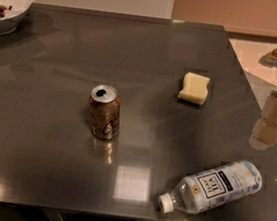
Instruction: Pick sponge
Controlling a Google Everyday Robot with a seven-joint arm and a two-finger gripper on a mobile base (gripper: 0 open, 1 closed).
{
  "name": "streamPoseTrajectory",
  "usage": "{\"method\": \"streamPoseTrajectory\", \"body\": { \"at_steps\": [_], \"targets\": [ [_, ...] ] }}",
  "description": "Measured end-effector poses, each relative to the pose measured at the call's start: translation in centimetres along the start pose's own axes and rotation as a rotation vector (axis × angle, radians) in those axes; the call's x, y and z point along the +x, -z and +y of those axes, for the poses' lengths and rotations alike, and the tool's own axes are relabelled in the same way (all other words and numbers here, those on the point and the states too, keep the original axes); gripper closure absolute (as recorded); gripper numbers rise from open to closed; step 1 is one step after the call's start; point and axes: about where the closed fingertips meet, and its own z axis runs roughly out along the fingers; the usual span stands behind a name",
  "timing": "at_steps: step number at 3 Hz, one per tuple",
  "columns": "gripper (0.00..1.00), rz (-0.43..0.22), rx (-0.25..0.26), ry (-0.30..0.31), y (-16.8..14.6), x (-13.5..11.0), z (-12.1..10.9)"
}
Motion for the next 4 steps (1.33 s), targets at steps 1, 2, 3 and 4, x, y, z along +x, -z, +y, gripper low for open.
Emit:
{"method": "streamPoseTrajectory", "body": {
  "at_steps": [1,2,3,4],
  "targets": [
    [0.0,0.0,0.0,0.0,0.0,0.0,0.0],
    [0.0,-0.009,-0.006,0.011,-0.2,-0.6,-0.6],
    [0.0,-0.036,-0.025,0.022,-1.4,-1.9,-1.8],
    [0.0,-0.055,-0.039,0.003,-3.9,-3.1,-3.7]
  ]
}}
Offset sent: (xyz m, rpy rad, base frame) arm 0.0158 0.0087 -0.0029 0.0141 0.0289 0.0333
